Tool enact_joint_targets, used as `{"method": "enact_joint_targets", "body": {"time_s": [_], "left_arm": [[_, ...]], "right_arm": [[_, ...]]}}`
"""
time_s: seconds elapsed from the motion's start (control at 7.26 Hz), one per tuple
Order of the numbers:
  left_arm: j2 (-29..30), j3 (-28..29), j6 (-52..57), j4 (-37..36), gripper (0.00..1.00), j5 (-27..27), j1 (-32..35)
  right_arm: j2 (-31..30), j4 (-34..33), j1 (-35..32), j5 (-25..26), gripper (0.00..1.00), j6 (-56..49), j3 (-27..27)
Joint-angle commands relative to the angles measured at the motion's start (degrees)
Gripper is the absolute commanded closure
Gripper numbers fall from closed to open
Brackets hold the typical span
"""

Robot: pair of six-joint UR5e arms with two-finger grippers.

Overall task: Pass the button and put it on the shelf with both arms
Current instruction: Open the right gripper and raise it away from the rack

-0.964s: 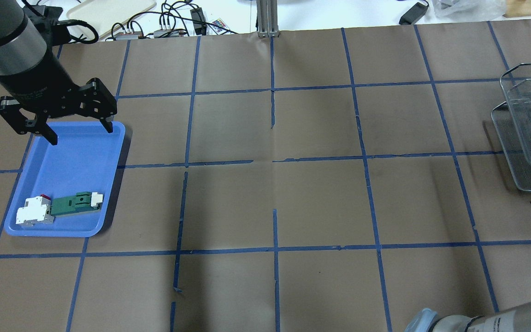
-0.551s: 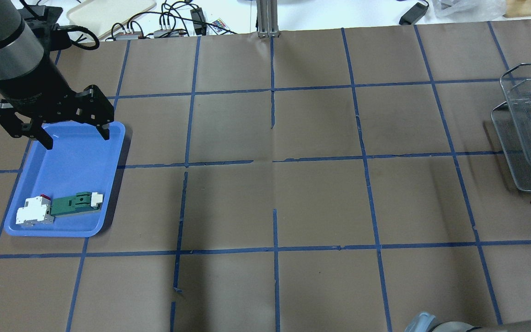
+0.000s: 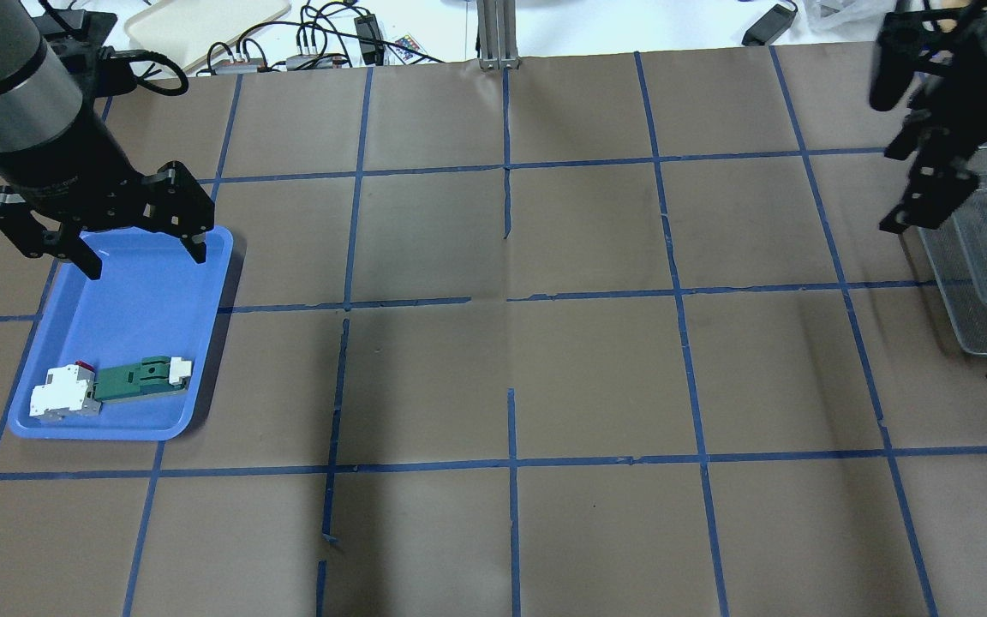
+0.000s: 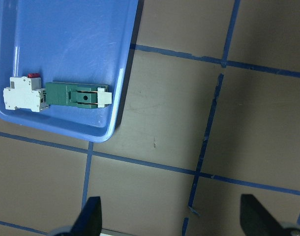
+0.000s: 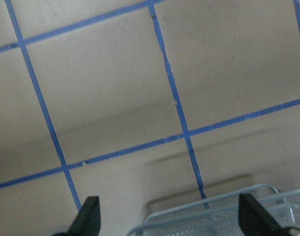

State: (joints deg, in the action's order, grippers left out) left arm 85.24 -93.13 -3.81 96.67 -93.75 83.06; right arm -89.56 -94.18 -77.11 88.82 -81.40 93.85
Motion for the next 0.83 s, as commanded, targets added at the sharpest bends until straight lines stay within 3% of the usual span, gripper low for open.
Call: {"method": "enact_joint_targets", "body": {"time_s": [0.0, 0.14, 0.28, 0.69], "left_arm": [[0.0, -0.1, 4.8, -0.1, 0.0, 3.8, 0.0], [-0.6, 0.0, 14.8, -0.1, 0.0, 3.9, 0.0], [-0.9, -0.2, 16.4, 0.1, 0.0, 2.9, 0.0], [-0.7, -2.0, 16.0, 0.0, 0.0, 3.0, 0.0]], "right_arm": [[-0.7, -0.6, -13.9, -0.2, 0.0, 23.7, -0.7], [-2.5, -1.0, -17.5, -0.1, 0.0, 34.0, -0.6], [-3.2, -0.6, -17.8, 0.2, 0.0, 43.4, -0.8], [-3.5, 2.6, -11.1, 0.4, 0.0, 64.7, -1.9]]}}
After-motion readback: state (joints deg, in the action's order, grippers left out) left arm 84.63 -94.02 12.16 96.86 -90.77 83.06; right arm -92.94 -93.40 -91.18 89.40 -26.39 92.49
